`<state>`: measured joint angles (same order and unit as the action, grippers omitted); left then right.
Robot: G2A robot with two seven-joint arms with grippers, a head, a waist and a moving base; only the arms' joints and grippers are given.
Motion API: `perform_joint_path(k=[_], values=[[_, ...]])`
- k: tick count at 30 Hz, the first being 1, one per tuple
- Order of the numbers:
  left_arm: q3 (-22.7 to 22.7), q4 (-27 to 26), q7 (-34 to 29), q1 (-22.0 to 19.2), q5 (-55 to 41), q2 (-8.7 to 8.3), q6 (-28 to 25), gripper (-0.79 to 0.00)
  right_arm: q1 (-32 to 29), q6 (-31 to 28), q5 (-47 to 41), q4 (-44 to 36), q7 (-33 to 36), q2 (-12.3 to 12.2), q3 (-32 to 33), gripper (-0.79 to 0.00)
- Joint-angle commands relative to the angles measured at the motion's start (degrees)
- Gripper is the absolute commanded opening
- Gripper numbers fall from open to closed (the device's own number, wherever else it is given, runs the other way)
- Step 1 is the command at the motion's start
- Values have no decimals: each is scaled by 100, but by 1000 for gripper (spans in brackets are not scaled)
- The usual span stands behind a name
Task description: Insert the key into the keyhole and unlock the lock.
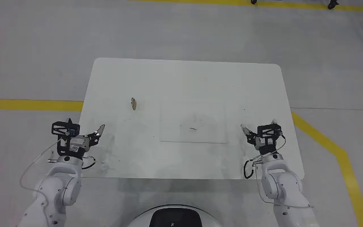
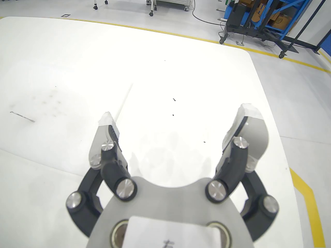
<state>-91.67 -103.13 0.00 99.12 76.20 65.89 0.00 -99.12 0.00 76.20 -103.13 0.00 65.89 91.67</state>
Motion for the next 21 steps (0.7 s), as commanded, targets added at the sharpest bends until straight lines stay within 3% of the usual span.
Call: perform_joint_path(k=[1,3,9,17,21], values=[[0,0,0,0,0,0,0,0,0,0,0,0,0,0,0,-1],[0,0,0,0,0,0,0,0,0,0,0,0,0,0,0,0],[0,0,0,0,0,0,0,0,402,-1016,143,-232,92,-10,-427,0],[0,0,0,0,0,0,0,0,1023,-2788,207,-432,383,-64,-868,0],[0,0,0,0,0,0,0,0,1464,-3765,416,-255,878,-101,-1193,0]])
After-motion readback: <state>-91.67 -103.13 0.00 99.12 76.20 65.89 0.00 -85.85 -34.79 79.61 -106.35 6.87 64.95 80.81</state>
